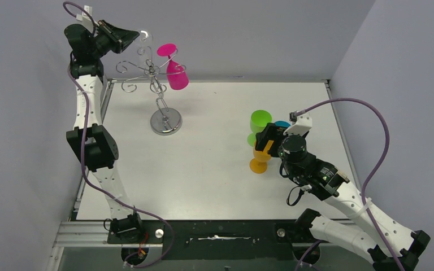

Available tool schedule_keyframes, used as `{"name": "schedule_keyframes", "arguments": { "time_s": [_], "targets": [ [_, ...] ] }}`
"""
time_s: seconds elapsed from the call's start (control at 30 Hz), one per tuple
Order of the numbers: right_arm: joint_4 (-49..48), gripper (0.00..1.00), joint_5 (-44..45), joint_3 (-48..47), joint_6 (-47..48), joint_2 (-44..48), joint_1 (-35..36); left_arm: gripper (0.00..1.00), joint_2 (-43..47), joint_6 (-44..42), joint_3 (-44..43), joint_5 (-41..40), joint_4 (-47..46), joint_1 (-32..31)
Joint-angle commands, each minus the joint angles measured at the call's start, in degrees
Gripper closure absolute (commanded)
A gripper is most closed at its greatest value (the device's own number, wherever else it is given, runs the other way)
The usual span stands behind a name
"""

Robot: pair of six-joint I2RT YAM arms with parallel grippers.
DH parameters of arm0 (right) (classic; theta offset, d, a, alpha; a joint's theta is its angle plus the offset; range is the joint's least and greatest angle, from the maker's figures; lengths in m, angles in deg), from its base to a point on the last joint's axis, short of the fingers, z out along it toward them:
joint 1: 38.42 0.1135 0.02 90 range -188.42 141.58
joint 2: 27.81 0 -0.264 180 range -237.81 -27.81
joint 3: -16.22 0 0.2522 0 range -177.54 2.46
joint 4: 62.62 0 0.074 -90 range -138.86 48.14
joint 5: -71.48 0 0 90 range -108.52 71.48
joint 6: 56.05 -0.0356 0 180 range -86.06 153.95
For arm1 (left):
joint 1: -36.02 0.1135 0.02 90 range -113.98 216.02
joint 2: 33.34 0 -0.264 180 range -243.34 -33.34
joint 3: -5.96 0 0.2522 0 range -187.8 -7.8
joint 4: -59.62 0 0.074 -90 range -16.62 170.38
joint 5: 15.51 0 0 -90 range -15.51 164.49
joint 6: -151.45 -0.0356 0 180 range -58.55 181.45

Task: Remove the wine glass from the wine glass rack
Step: Pick up the wine glass from the wine rack.

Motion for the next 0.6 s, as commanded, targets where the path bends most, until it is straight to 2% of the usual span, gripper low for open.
{"name": "schedule_keyframes", "arguments": {
  "time_s": [0.0,0.13,0.3,0.4,0.57],
  "targets": [
    [-1.69,0.16,1.80,-0.39,-0.99,-1.01,-0.43,1.00,1.32,0.56,0.19,5.88,-4.55,-0.74],
    [-1.30,0.16,1.64,-0.53,-1.20,-1.49,-0.39,1.00,0.77,0.63,0.39,5.92,-4.45,-0.84],
    [-0.90,0.16,1.87,-0.70,-1.21,-1.38,-0.43,1.00,-0.39,-1.08,-1.90,1.89,-0.02,-0.74],
    [-0.74,0.16,1.98,-0.61,-1.45,-1.17,-0.44,1.00,-1.38,0.71,-3.04,2.66,-1.18,-0.75],
    [-0.67,0.16,2.15,-0.14,-2.17,-0.83,-0.40,1.00,1.58,-1.26,-0.47,1.35,0.30,-0.79]
  ]
}}
